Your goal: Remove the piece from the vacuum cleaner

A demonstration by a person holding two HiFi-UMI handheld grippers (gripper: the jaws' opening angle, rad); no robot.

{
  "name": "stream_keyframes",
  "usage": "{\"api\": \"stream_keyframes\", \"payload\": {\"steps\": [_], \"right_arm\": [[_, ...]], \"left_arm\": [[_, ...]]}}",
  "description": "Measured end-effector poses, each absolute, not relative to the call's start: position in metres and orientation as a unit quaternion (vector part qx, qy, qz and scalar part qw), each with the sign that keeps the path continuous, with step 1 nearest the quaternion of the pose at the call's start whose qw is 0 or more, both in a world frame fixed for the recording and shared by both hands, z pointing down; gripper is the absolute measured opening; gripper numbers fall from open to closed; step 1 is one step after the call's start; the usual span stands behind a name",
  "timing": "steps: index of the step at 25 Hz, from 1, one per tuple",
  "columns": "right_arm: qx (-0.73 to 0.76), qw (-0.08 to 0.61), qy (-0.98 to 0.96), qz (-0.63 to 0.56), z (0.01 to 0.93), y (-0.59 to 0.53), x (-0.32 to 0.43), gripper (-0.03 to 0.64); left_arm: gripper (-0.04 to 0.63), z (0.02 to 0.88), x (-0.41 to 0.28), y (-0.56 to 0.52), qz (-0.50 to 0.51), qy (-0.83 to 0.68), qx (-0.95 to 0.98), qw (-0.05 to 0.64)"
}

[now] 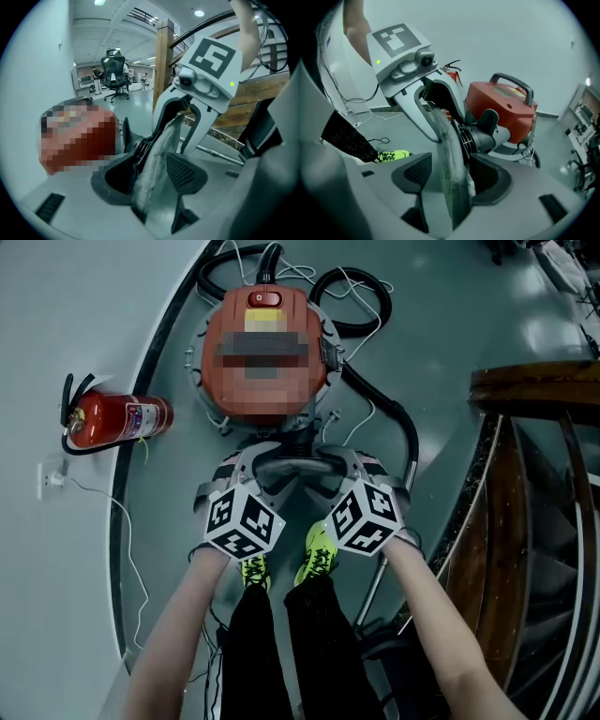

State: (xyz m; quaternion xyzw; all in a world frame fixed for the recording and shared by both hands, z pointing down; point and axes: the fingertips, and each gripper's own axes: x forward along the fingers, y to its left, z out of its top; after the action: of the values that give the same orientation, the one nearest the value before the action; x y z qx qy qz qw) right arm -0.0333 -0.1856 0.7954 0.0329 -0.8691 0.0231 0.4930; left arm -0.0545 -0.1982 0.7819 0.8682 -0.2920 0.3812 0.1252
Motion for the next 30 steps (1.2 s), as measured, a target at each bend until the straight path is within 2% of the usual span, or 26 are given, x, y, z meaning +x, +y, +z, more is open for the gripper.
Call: {"api": "stream_keyframes", "payload": {"steps": [7,11,21,30], "right_arm": [[0.028,0.49,-0.871,0.015,0.798,-0.187,-0.042,0.241],[0.041,0.486,-0.873,0.009,0.796,-0.191,-0.041,0.172],[0.059,0.479,-0.876,0.008,0.795,-0.189,-0.039,0.107],[0.062,0.488,-0.871,-0.004,0.795,-0.188,-0.039,0.096]], "left_arm": [[0.219,0.792,-0.054,-0.194,0.392,-0.284,0.865,0.129],[0.219,0.794,-0.055,-0.196,0.394,-0.289,0.864,0.123],[0.147,0.794,-0.057,-0.19,0.4,-0.309,0.856,0.109],[0.115,0.794,-0.059,-0.187,0.41,-0.318,0.848,0.107]]}}
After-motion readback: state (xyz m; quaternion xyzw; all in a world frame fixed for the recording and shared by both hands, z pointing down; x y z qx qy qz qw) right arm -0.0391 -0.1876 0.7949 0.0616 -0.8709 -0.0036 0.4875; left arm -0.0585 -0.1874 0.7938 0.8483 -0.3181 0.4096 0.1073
